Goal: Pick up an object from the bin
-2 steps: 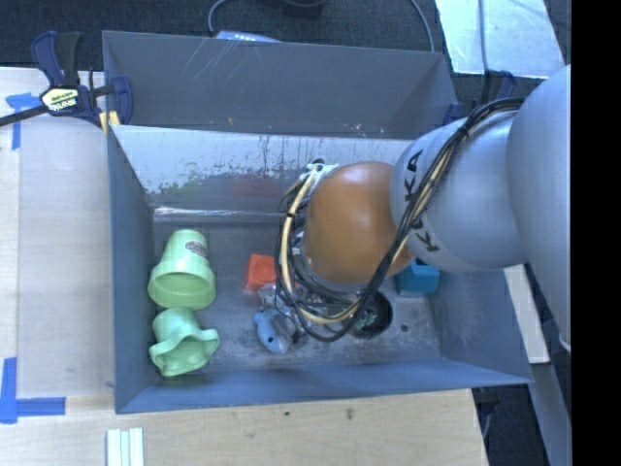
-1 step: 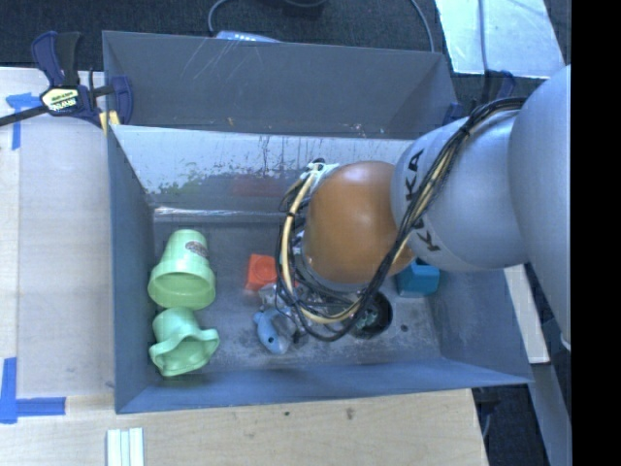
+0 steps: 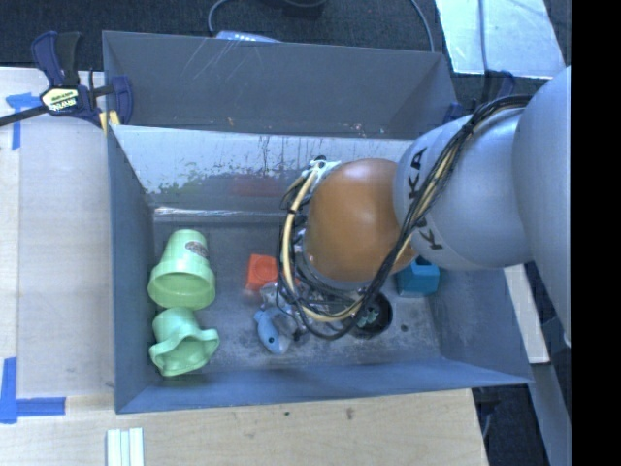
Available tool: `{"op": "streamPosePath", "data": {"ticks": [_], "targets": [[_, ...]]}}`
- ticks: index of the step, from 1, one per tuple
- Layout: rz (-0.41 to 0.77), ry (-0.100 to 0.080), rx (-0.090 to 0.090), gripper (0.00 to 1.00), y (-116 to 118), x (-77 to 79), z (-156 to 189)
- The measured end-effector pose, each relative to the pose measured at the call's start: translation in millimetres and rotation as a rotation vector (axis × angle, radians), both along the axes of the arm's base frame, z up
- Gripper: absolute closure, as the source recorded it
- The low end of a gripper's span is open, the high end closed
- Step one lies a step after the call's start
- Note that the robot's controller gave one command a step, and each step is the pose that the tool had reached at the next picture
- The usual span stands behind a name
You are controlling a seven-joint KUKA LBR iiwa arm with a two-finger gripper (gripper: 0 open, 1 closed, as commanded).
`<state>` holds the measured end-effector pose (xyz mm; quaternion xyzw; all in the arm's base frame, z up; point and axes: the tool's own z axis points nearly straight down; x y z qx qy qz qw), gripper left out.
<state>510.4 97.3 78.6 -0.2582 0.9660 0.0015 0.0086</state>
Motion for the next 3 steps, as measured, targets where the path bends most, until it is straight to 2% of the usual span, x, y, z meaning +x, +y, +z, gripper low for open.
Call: {"op": "streamPosePath", "data": {"ticks": [2, 3], "targets": [[-0.001, 0.003, 0.000, 1.00, 0, -1.0, 22], [-0.002, -0.002, 0.001, 1.00, 0, 0.2, 33]]}}
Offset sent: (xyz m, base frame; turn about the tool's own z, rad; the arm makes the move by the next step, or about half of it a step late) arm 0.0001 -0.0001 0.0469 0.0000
